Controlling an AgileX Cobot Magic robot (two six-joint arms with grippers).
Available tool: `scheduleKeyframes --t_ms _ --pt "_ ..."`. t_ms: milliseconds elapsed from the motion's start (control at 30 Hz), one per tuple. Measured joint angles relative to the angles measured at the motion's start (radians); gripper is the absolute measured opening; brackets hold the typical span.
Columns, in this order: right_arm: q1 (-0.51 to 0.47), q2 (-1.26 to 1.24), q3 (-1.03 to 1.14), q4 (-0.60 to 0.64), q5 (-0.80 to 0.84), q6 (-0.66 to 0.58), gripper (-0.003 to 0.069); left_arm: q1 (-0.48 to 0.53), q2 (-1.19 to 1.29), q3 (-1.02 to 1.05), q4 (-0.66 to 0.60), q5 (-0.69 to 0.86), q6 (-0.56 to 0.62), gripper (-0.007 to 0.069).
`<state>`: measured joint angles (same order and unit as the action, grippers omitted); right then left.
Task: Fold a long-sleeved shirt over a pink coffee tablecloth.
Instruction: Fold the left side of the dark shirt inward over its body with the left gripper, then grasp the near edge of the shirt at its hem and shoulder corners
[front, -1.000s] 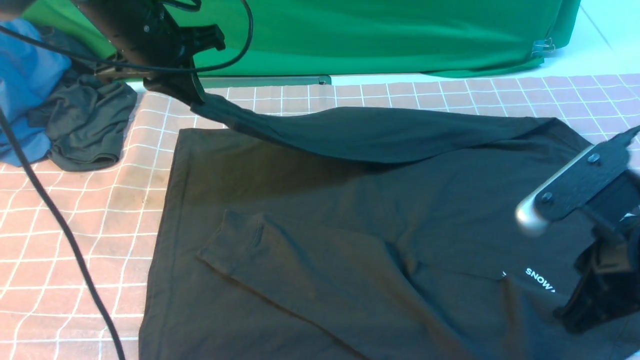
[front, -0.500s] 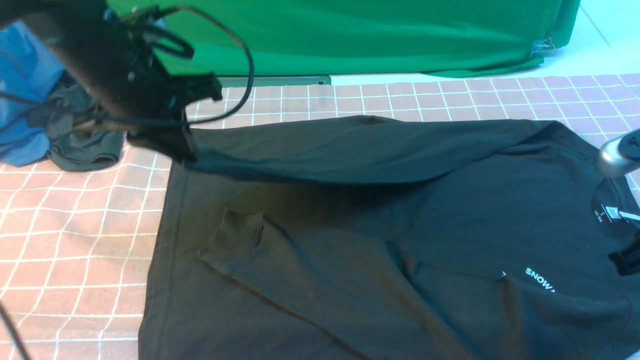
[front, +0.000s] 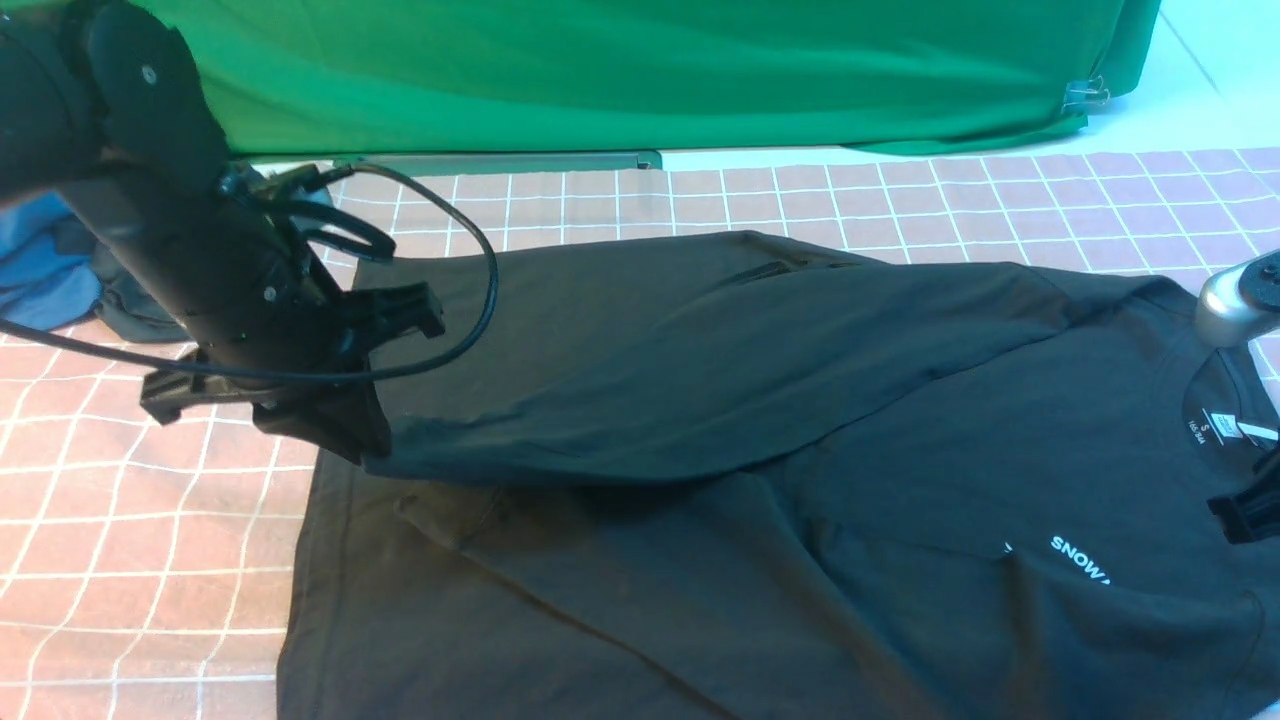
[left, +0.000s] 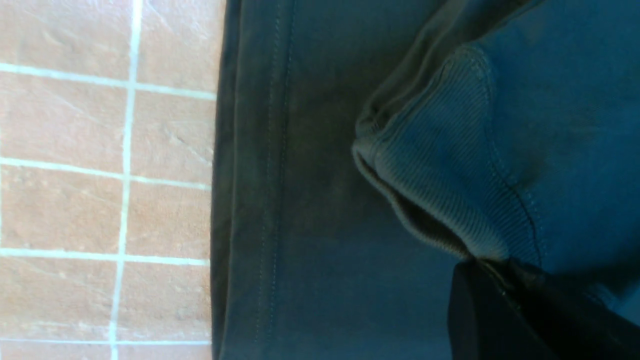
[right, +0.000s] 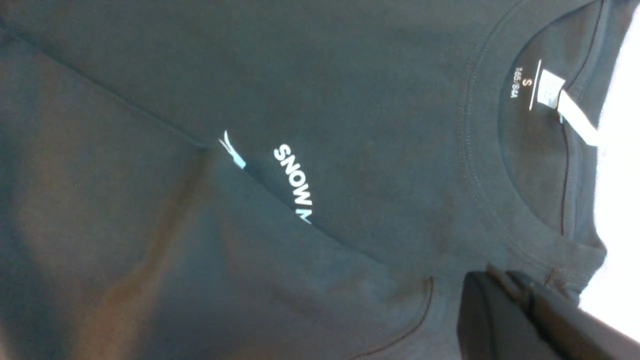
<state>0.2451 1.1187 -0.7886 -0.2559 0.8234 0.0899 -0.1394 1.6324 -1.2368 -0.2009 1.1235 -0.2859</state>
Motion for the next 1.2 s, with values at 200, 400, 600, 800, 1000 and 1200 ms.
scheduleKeyframes --t_ms 200,400,600,800,1000,1200 --pt "0.0 0.0 0.0 0.002 0.0 -0.007 0.0038 -0.001 0.0 0.007 -0.023 0.005 -0.005 0.0031" --pt "0.0 0.0 0.0 0.002 -0.003 -0.008 0.0042 -0.001 0.0 0.007 -0.01 0.013 -0.026 0.007" --pt "0.0 0.0 0.0 0.003 -0.008 -0.008 0.005 -0.001 0.0 0.007 -0.005 0.023 -0.026 0.0267" --pt "0.0 0.004 0.0 0.061 0.008 -0.046 0.0045 -0.004 0.0 0.007 0.003 0.034 -0.018 0.0353" --pt "-0.028 0.083 0.0 0.224 0.142 -0.191 0.0034 -0.115 -0.014 0.019 0.025 0.069 0.012 0.0149" --pt "-0.136 0.179 0.0 0.3 0.203 -0.252 0.0034 -0.311 -0.108 0.157 0.017 -0.031 -0.044 0.0012"
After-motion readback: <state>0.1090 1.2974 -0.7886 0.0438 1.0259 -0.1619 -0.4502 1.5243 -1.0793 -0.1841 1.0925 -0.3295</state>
